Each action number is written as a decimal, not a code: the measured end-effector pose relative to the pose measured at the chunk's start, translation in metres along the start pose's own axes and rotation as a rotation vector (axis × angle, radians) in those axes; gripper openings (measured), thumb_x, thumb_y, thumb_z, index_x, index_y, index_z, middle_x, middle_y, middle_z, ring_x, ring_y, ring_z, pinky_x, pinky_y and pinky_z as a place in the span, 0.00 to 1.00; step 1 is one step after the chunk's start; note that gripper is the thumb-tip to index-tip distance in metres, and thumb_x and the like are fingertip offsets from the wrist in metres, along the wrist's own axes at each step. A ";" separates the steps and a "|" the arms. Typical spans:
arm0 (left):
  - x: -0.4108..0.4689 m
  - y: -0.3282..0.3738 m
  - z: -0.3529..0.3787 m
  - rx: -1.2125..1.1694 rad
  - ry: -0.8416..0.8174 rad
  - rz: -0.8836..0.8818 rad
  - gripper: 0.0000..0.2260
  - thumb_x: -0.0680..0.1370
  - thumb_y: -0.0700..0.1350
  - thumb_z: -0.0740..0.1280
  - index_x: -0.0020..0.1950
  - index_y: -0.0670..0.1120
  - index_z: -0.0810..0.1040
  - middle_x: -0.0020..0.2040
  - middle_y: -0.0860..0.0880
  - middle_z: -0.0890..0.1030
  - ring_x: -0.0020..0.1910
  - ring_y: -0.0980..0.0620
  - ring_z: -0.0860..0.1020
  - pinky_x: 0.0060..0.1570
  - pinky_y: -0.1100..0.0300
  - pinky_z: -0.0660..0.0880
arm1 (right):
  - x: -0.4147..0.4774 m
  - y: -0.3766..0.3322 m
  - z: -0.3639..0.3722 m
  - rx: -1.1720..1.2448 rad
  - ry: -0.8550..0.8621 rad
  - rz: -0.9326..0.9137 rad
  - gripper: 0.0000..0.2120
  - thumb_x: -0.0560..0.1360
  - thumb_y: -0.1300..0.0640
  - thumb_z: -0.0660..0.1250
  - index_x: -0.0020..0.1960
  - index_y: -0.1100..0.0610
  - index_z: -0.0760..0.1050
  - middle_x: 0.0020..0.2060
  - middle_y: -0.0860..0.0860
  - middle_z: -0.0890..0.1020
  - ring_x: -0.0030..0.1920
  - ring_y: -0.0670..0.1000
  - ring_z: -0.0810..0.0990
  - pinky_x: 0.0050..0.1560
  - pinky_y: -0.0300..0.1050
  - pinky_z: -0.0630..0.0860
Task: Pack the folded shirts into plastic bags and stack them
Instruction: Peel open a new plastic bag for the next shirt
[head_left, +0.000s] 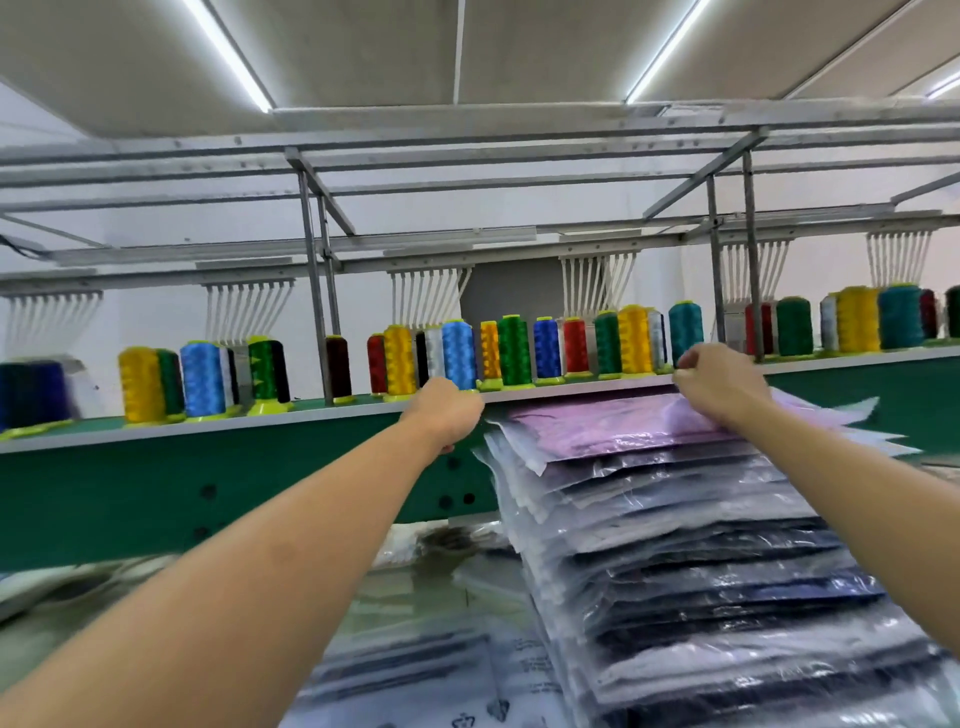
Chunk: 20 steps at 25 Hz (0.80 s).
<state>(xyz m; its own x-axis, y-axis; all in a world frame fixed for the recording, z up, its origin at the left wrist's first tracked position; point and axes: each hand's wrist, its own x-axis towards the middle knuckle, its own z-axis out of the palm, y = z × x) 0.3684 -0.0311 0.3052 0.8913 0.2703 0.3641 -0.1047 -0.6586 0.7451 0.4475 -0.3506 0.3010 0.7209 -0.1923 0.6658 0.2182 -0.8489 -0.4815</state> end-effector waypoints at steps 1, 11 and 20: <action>-0.012 -0.001 -0.011 0.008 0.018 0.022 0.08 0.79 0.48 0.64 0.51 0.43 0.76 0.47 0.42 0.80 0.38 0.45 0.73 0.38 0.55 0.71 | -0.012 -0.018 0.000 0.064 0.009 -0.020 0.06 0.77 0.55 0.66 0.52 0.55 0.80 0.47 0.56 0.83 0.47 0.58 0.80 0.50 0.52 0.78; -0.158 -0.052 -0.099 0.219 0.201 0.122 0.08 0.77 0.55 0.68 0.49 0.52 0.72 0.47 0.52 0.80 0.46 0.49 0.79 0.49 0.50 0.79 | -0.214 -0.231 0.017 0.758 -0.190 -0.338 0.19 0.73 0.65 0.70 0.32 0.53 0.63 0.26 0.46 0.67 0.29 0.44 0.63 0.31 0.39 0.63; -0.251 -0.123 -0.146 0.189 0.143 0.117 0.05 0.74 0.43 0.66 0.47 0.49 0.70 0.44 0.48 0.80 0.44 0.44 0.78 0.44 0.48 0.77 | -0.344 -0.291 0.037 0.963 -0.397 -0.212 0.24 0.69 0.71 0.65 0.31 0.50 0.53 0.24 0.43 0.56 0.28 0.46 0.54 0.27 0.39 0.54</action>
<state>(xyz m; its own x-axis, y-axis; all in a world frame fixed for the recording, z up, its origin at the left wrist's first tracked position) 0.0937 0.0844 0.2035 0.8054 0.2721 0.5266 -0.1067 -0.8073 0.5804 0.1604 -0.0198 0.1911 0.7324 0.2358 0.6387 0.6677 -0.0654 -0.7415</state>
